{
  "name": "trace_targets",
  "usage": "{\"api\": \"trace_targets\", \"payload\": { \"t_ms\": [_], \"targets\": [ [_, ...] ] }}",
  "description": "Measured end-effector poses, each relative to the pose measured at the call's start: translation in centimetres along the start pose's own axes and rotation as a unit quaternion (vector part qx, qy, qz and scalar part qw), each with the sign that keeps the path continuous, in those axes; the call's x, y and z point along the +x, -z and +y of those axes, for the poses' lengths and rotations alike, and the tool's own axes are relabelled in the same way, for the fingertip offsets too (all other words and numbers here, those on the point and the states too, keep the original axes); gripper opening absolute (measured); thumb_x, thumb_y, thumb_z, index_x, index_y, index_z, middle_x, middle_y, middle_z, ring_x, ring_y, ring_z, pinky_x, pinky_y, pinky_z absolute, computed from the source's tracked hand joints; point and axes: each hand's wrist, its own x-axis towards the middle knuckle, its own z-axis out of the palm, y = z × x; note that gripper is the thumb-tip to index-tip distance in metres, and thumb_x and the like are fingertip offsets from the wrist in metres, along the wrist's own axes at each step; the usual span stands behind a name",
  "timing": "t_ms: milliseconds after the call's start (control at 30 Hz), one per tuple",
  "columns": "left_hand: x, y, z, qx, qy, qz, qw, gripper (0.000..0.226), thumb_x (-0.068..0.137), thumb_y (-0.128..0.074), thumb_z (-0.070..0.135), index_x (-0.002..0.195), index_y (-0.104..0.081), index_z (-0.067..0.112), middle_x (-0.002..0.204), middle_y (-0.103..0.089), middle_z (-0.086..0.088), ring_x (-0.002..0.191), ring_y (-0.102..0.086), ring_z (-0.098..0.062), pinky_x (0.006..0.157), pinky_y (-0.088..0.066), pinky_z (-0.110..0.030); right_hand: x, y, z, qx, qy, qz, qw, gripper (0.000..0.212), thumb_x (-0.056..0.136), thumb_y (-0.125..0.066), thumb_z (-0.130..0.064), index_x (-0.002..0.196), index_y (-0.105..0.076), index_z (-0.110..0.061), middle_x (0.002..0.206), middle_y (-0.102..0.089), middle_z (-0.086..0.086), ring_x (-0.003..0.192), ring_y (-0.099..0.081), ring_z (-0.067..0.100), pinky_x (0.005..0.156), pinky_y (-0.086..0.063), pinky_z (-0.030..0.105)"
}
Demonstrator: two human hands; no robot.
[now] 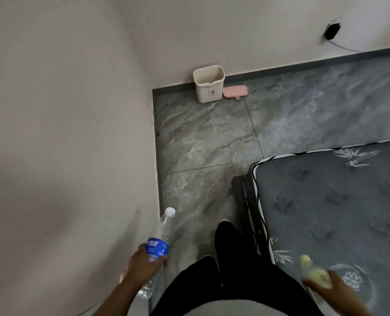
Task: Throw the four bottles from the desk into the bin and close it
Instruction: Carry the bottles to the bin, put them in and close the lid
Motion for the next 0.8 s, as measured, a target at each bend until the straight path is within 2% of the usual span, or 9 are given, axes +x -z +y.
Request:
{"api": "trace_targets", "payload": {
  "t_ms": [100,167,367,467,533,600,700,800],
  "targets": [
    [1.4,0.7,2.2,-0.012,0.023,0.003,1.0,0.066,0.067,-0.076,0.039,0.119,-0.048,0.009,0.111,-0.066,-0.016,0.101,-0.061,-0.032,0.08,-0.044,-0.03,3.3,2.5,-3.4,0.041,0.008,-0.029,0.999,0.068,0.069,-0.08,-0.032,0.122,-0.054,0.001,0.126,-0.057,0.027,0.116,-0.054,0.037,0.099,-0.041,0.042],
    [2.2,1.1,3.3,-0.008,0.042,-0.014,0.999,0.069,0.067,-0.076,0.043,0.121,-0.046,0.013,0.114,-0.065,-0.016,0.104,-0.061,-0.031,0.08,-0.044,-0.031,5.7,4.1,-6.2,0.042,0.018,-0.048,0.998,0.066,0.07,-0.079,-0.031,0.121,-0.053,0.002,0.124,-0.057,0.028,0.113,-0.055,0.039,0.097,-0.043,0.046],
    [4.8,2.9,5.3,-0.062,0.086,-0.038,0.994,0.071,0.071,-0.074,0.043,0.125,-0.043,0.011,0.12,-0.062,-0.017,0.11,-0.058,-0.031,0.079,-0.039,-0.03,10.1,7.5,-15.4,0.025,0.06,-0.007,0.998,0.079,0.071,-0.076,-0.039,0.132,-0.042,-0.002,0.126,-0.055,0.026,0.114,-0.054,0.041,0.092,-0.042,0.043],
    [6.8,4.6,6.8,-0.095,0.101,-0.082,0.987,0.089,0.058,-0.07,0.054,0.13,-0.043,0.009,0.127,-0.058,-0.018,0.115,-0.056,-0.03,0.091,-0.042,-0.032,11.7,8.5,-19.4,0.011,0.075,-0.004,0.997,0.08,0.07,-0.075,-0.045,0.131,-0.04,-0.007,0.121,-0.058,0.025,0.109,-0.056,0.04,0.088,-0.044,0.041],
    [8.4,5.9,8.4,-0.1,0.101,-0.111,0.984,0.097,0.046,-0.066,0.052,0.13,-0.046,0.008,0.13,-0.056,-0.018,0.117,-0.055,-0.029,0.093,-0.041,-0.029,12.5,8.8,-21.2,0.014,0.068,-0.014,0.997,0.08,0.071,-0.074,-0.045,0.131,-0.039,-0.008,0.122,-0.058,0.025,0.109,-0.056,0.04,0.088,-0.044,0.04],
    [10.7,7.5,9.9,-0.099,0.092,-0.119,0.984,0.095,0.042,-0.065,0.05,0.126,-0.05,0.008,0.127,-0.058,-0.018,0.114,-0.057,-0.028,0.087,-0.04,-0.026,13.4,9.0,-22.6,0.01,0.058,-0.015,0.998,0.079,0.07,-0.076,-0.043,0.13,-0.041,-0.005,0.122,-0.058,0.025,0.11,-0.056,0.039,0.089,-0.043,0.04],
    [13.5,9.6,12.3,-0.089,0.088,-0.108,0.986,0.092,0.052,-0.066,0.051,0.129,-0.041,0.006,0.129,-0.056,-0.019,0.113,-0.055,-0.03,0.086,-0.04,-0.029,13.9,9.1,-23.9,0.02,0.035,-0.012,0.999,0.069,0.068,-0.081,-0.032,0.121,-0.049,0.0,0.118,-0.059,0.027,0.106,-0.057,0.038,0.085,-0.043,0.039],
    [16.5,11.6,15.4,-0.062,0.061,-0.086,0.992,0.083,0.065,-0.069,0.052,0.129,-0.039,0.008,0.128,-0.056,-0.016,0.111,-0.056,-0.028,0.078,-0.038,-0.027,14.7,9.7,-24.9,0.043,0.025,-0.003,0.999,0.049,0.064,-0.084,-0.015,0.105,-0.064,0.004,0.104,-0.067,0.028,0.103,-0.062,0.036,0.082,-0.043,0.037]
  ]
}}
